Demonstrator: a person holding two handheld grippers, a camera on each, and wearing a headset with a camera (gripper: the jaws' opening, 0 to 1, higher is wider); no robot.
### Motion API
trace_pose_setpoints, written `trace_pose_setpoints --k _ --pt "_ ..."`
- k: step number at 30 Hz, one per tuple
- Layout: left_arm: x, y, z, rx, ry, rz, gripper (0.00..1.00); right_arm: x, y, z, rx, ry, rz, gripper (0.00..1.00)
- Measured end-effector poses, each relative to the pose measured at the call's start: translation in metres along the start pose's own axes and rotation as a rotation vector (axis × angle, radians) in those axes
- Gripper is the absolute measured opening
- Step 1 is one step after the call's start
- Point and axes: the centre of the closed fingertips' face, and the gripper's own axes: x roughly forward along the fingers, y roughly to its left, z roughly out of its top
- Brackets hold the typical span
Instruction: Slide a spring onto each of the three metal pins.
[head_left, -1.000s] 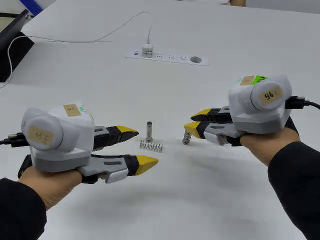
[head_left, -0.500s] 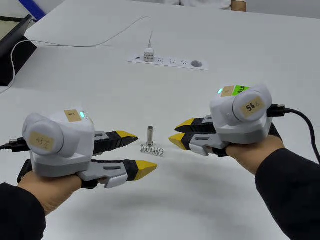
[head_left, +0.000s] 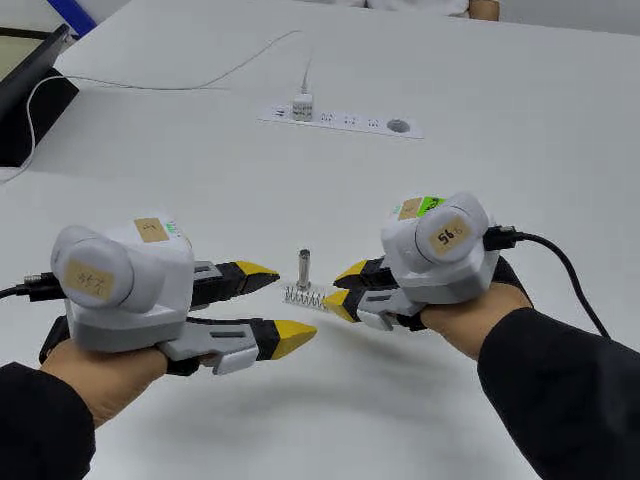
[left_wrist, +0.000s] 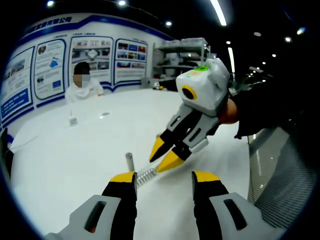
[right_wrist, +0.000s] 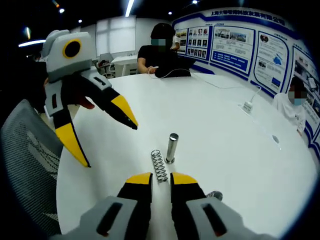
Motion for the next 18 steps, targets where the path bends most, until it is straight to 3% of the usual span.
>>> trace_pose_setpoints --k 18 --pt "-0.002 0.004 -0.003 0.003 0.010 0.007 0.44 0.018 0.003 -0.014 0.043 0.043 0.029 0.14"
